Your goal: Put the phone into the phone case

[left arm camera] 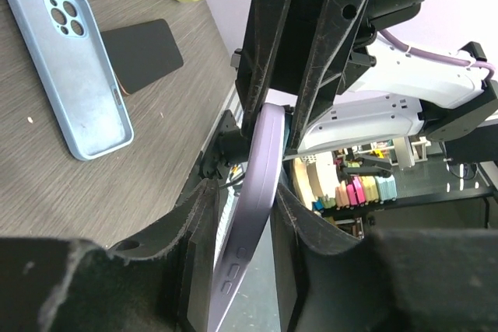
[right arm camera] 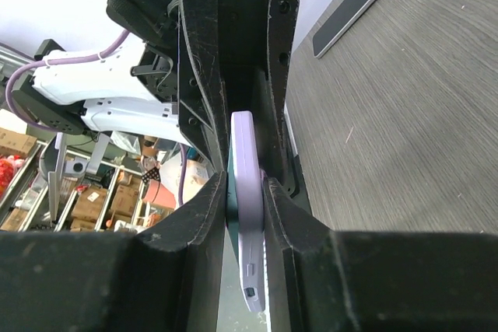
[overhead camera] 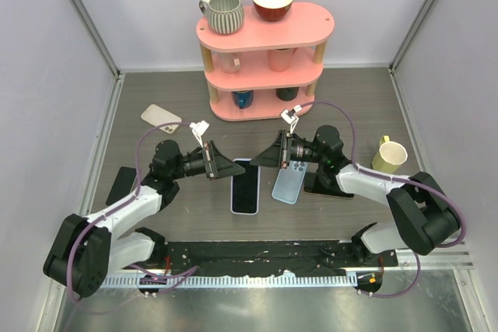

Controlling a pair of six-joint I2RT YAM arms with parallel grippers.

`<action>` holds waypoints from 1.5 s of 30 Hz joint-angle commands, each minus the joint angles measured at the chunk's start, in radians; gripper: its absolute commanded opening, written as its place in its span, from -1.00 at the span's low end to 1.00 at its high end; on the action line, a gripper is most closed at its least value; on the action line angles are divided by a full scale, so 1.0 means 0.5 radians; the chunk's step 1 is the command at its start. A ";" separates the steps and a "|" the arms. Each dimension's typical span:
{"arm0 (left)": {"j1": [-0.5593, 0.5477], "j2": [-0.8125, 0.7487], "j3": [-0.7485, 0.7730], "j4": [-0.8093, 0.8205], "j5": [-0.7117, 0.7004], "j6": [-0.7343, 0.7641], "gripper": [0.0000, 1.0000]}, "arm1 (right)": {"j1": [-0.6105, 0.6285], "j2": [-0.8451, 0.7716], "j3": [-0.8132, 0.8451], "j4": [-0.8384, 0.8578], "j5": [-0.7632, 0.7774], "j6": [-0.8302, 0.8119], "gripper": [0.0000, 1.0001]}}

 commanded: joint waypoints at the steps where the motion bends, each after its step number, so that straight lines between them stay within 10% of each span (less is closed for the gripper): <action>1: -0.025 0.057 0.027 0.054 0.004 -0.050 -0.26 | 0.007 -0.123 0.134 0.138 0.088 0.055 -0.98; 12: -0.062 0.125 -0.041 0.257 0.013 -0.166 -0.24 | -0.042 -0.065 0.115 0.473 0.208 0.401 -0.98; 15: -0.071 0.125 -0.047 0.266 0.004 -0.160 -0.55 | -0.054 -0.052 0.128 0.467 0.202 0.407 -0.99; 18: -0.074 0.125 -0.034 0.272 0.007 -0.151 -0.96 | -0.057 -0.071 0.131 0.452 0.098 0.362 -0.57; 22: -0.077 0.106 0.002 0.248 0.016 -0.117 -0.99 | -0.060 -0.175 0.149 0.155 0.015 0.181 0.00; 26: -0.080 0.082 0.045 0.077 -0.011 -0.025 -1.00 | -0.060 -0.288 0.174 -0.174 0.021 -0.040 -0.02; 36: -0.080 0.094 0.122 -0.163 -0.023 0.122 -0.99 | -0.057 -0.426 0.318 -0.741 0.070 -0.433 -0.98; 40: -0.095 0.119 0.150 -0.166 -0.014 0.119 -1.00 | -0.057 -0.470 0.434 -1.091 0.116 -0.632 -0.91; 45: -0.108 0.110 0.162 -0.157 -0.039 0.131 -0.99 | -0.057 -0.525 0.422 -1.077 0.039 -0.608 -0.28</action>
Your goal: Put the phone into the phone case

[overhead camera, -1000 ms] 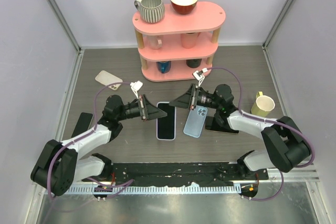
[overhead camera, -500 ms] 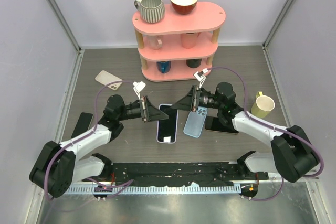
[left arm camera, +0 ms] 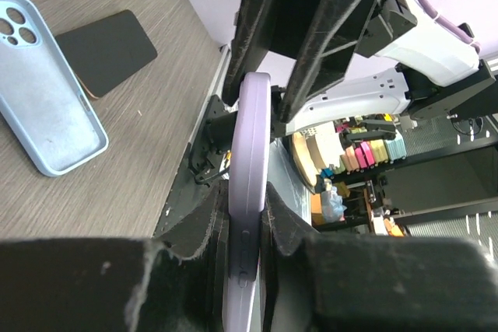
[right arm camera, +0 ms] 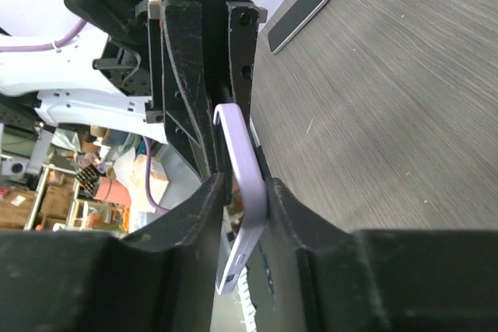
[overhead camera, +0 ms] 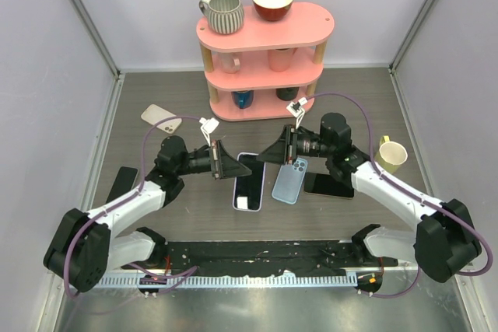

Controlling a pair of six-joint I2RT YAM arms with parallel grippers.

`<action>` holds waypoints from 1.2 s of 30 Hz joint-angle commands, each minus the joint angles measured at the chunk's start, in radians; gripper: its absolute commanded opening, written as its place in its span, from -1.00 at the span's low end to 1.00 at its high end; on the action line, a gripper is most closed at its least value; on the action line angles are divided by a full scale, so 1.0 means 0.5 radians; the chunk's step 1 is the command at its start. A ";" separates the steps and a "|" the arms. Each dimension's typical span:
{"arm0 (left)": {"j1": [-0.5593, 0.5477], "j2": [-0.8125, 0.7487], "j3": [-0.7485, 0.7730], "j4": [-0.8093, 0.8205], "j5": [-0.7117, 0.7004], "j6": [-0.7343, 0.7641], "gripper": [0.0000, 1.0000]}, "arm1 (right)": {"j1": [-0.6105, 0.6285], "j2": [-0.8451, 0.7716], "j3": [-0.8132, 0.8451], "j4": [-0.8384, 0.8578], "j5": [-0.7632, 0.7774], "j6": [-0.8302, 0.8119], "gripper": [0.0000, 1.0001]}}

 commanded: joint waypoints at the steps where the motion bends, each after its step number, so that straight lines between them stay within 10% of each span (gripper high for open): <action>1: 0.007 0.020 0.015 -0.166 -0.113 0.043 -0.99 | -0.002 -0.150 0.101 0.025 -0.088 -0.046 -0.27; 6: -0.012 -0.017 -0.003 -0.099 -0.196 -0.012 -1.00 | -0.002 -0.156 0.015 0.093 -0.079 -0.006 -0.69; 12: -0.021 -0.041 -0.064 0.177 -0.282 -0.160 -0.99 | 0.001 -0.169 -0.199 0.476 -0.091 0.282 0.08; 28: -0.021 -0.007 -0.123 0.441 -0.445 -0.252 -0.99 | 0.197 -0.080 -0.543 0.884 0.062 0.470 0.06; 36: -0.021 -0.075 -0.065 0.123 -0.543 -0.072 -0.99 | 0.323 -0.009 -0.559 0.894 0.264 0.439 -0.92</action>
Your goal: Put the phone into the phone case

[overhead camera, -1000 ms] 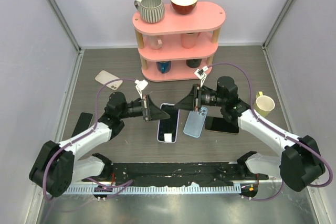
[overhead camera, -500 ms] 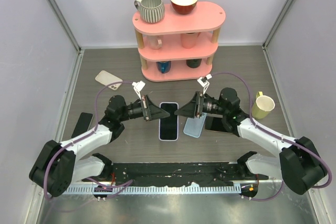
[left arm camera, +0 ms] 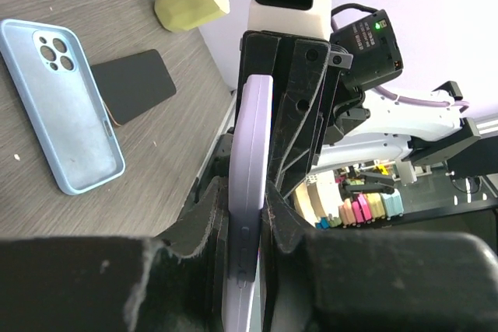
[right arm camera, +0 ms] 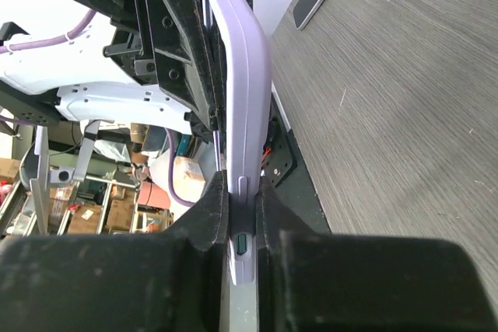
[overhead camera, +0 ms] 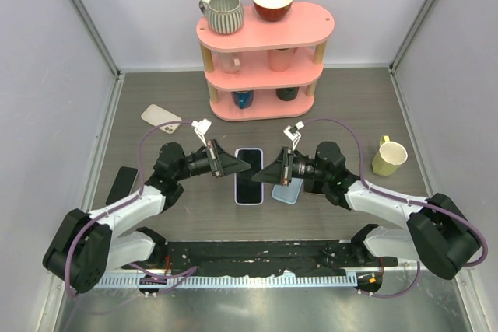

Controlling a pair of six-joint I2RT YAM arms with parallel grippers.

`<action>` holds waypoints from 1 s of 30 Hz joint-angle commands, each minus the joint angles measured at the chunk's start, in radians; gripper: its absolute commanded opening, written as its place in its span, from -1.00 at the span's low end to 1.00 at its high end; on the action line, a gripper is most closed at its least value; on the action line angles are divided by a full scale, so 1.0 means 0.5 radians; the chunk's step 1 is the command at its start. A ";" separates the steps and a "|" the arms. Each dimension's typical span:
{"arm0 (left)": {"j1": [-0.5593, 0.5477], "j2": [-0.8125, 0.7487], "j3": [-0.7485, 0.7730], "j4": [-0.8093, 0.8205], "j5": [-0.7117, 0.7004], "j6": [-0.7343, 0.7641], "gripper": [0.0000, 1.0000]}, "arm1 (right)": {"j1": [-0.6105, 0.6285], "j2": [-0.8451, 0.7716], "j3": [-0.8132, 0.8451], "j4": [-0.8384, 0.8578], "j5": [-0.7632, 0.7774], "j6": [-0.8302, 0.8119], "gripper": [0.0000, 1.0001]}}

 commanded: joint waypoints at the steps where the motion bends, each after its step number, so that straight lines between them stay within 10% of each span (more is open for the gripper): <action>1: 0.010 -0.097 0.095 -0.175 -0.226 0.145 -1.00 | 0.074 -0.022 0.000 0.163 0.062 -0.039 -0.95; 7: 0.016 -0.204 0.190 -0.449 -0.327 0.268 -0.31 | 0.071 -0.090 -0.009 0.151 0.028 -0.030 -0.98; 12: 0.028 -0.128 0.264 -0.504 -0.263 0.283 -0.15 | 0.074 -0.096 0.009 0.154 -0.012 -0.015 -0.98; 21: 0.040 -0.097 0.285 -0.577 -0.244 0.332 -0.99 | 0.074 -0.136 0.039 0.069 0.043 -0.018 -0.98; 25: 0.049 -0.125 0.468 -0.948 -0.351 0.528 0.16 | 0.074 -0.130 0.073 0.004 0.110 -0.048 -0.99; 30: 0.049 -0.189 0.794 -1.865 -0.765 0.958 0.67 | 0.074 0.014 0.116 -0.005 0.178 -0.049 -0.98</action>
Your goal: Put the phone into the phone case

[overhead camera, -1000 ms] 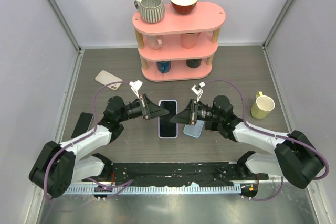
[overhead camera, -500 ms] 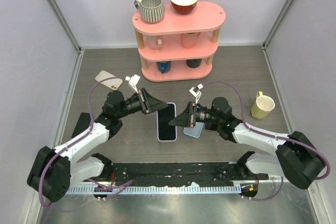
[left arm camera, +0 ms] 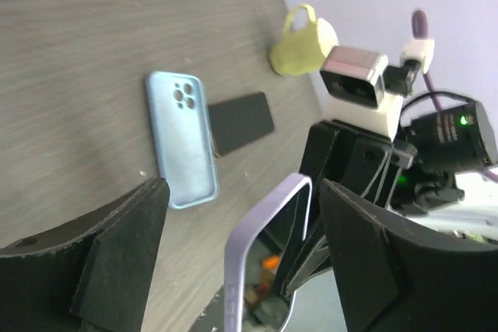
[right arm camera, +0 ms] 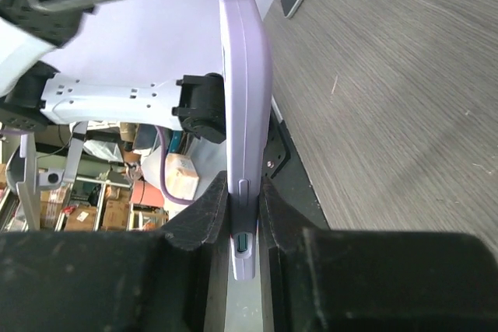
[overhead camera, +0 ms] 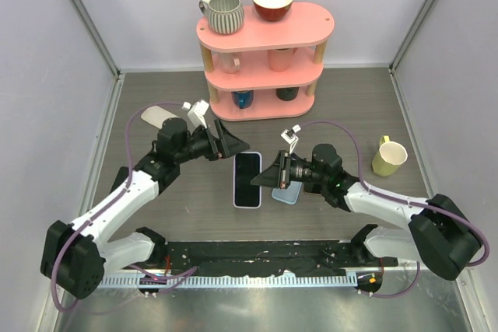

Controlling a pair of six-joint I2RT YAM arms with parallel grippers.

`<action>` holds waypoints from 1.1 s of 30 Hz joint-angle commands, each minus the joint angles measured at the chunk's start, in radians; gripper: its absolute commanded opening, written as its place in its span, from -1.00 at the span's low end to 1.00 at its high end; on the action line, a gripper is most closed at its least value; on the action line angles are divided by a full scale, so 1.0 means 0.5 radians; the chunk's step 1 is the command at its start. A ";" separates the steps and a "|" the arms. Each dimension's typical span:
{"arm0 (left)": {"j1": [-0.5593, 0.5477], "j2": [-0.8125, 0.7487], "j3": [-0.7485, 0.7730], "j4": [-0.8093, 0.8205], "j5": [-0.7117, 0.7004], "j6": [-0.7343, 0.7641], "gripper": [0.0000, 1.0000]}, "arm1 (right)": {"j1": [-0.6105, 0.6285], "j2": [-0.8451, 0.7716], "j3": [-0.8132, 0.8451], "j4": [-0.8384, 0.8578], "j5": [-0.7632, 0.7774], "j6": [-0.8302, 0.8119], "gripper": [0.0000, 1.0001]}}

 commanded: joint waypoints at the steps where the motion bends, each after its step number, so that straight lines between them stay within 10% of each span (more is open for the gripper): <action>1: 0.009 -0.119 0.335 -0.796 -0.509 0.486 0.79 | 0.008 0.085 0.132 0.130 0.102 -0.023 -0.98; 14: 0.009 -0.618 0.376 -1.414 -1.390 0.751 0.99 | 0.008 0.873 0.763 -0.281 0.442 -0.318 -0.99; 33: 0.009 -0.579 0.379 -1.512 -1.519 0.779 1.00 | -0.081 1.453 1.181 -0.861 0.449 -0.481 -0.99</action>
